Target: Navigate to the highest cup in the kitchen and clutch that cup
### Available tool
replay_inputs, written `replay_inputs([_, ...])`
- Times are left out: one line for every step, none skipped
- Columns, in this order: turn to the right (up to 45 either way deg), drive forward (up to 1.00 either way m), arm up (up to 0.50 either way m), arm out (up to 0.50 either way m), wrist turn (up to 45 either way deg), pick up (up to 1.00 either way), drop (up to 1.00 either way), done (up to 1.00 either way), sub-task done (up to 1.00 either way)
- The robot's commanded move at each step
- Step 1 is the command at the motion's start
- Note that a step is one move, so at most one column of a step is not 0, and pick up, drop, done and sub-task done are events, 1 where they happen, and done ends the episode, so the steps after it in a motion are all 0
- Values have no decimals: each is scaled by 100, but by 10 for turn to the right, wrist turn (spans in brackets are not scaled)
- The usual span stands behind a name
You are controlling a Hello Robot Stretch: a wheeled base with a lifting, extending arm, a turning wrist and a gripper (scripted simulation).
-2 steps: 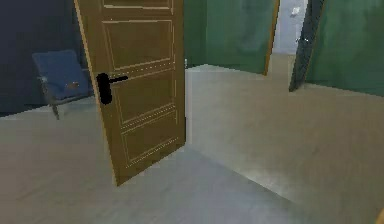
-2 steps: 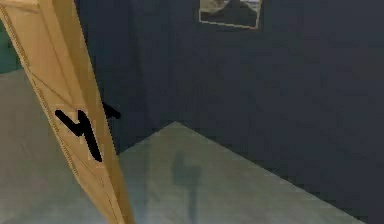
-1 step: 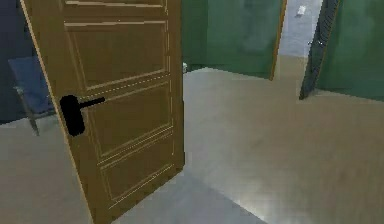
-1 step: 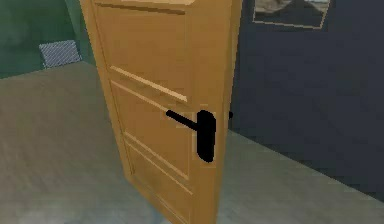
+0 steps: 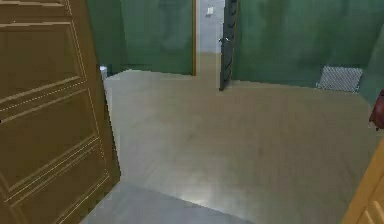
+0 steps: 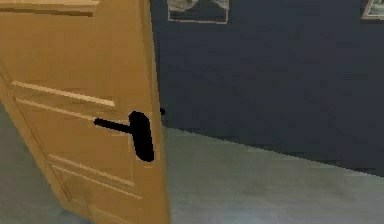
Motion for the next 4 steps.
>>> replay_inputs([0, 100, 0, 0, 0, 0, 0, 0, 0])
replay_inputs([0, 100, 0, 0, 0, 0, 0, 0, 0])
replay_inputs([0, 100, 0, 0, 0, 0, 0, 0, 0])
replay_inputs([0, 100, 0, 0, 0, 0, 0, 0, 0])
